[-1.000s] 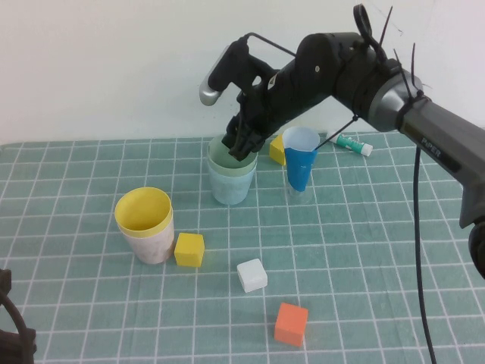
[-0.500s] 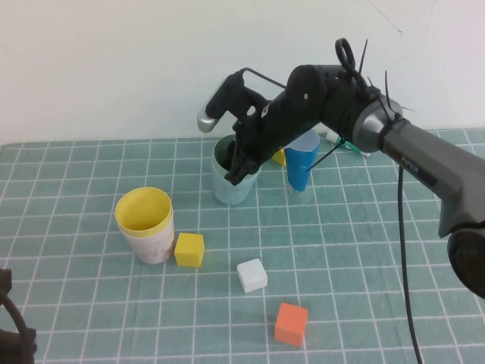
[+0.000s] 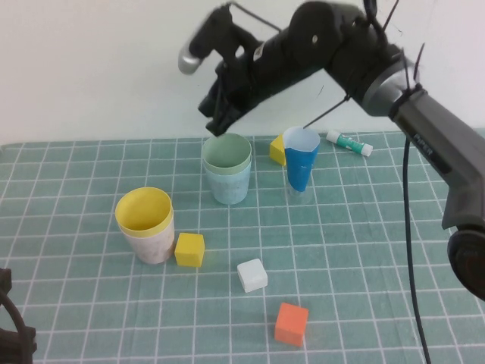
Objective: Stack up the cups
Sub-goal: Pick up the blue cup
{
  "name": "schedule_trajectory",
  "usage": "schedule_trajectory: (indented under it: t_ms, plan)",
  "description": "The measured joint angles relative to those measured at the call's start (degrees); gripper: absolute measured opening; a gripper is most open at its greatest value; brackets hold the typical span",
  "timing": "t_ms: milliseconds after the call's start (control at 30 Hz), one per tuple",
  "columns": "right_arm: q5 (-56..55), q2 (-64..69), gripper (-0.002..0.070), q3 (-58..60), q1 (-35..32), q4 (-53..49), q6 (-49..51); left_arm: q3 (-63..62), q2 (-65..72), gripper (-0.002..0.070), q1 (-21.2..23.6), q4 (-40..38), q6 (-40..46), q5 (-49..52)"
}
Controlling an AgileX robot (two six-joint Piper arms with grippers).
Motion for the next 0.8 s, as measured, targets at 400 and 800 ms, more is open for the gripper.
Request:
schedule_trajectory:
  t_ms: [400, 800]
  plan:
    - [4.9, 2.8, 0.0302, -1.7, -0.7, -7.2, 4.8, 0.0, 0.0, -0.0001, 0.0, 0.0, 0.0, 0.0]
    - [10.0, 3.6, 0.0464, -1.7, -0.8, -13.1, 10.3, 0.0, 0.0, -0.0001, 0.0, 0.0, 0.0, 0.0]
